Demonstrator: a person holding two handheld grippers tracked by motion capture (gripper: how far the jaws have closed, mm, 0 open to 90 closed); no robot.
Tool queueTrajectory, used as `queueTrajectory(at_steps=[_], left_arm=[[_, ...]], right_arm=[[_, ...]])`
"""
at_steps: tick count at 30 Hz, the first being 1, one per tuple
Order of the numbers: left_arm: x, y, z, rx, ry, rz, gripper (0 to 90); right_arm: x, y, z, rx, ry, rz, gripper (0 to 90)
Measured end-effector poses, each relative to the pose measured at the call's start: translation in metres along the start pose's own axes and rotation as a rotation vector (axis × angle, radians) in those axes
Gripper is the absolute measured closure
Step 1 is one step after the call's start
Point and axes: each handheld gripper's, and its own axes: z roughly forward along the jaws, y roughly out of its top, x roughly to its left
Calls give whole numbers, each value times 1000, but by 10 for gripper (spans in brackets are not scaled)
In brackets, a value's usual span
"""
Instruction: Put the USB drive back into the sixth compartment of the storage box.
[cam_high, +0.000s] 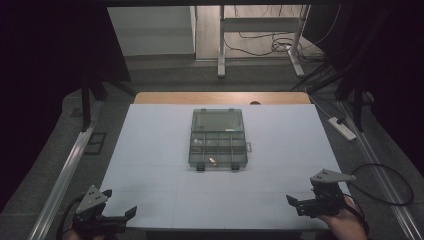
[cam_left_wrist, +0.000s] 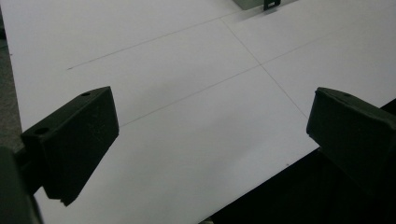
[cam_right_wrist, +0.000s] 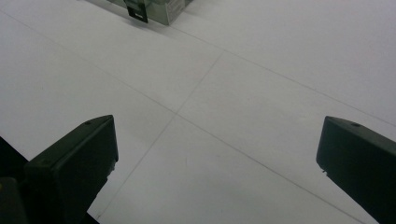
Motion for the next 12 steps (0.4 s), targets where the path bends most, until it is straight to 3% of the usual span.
queueTrajectory(at_steps=[12], left_arm=[[0,0,0,0,-1,0,22]], right_arm=[[-1,-6,-8,-4,-15,23,0]])
